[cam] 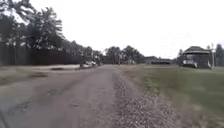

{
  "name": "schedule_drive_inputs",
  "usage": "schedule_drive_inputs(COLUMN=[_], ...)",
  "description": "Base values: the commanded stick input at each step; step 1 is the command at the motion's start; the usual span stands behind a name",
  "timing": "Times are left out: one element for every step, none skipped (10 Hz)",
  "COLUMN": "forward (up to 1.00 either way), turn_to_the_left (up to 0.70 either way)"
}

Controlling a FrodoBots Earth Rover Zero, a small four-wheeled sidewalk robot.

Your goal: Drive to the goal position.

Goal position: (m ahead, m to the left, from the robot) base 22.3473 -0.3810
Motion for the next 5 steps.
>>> schedule_drive_inputs(forward=[0.7,0.7,0.7,0.7,0.7], turn_to_the_left=[-0.22,-0.22,-0.22,-0.22,-0.22])
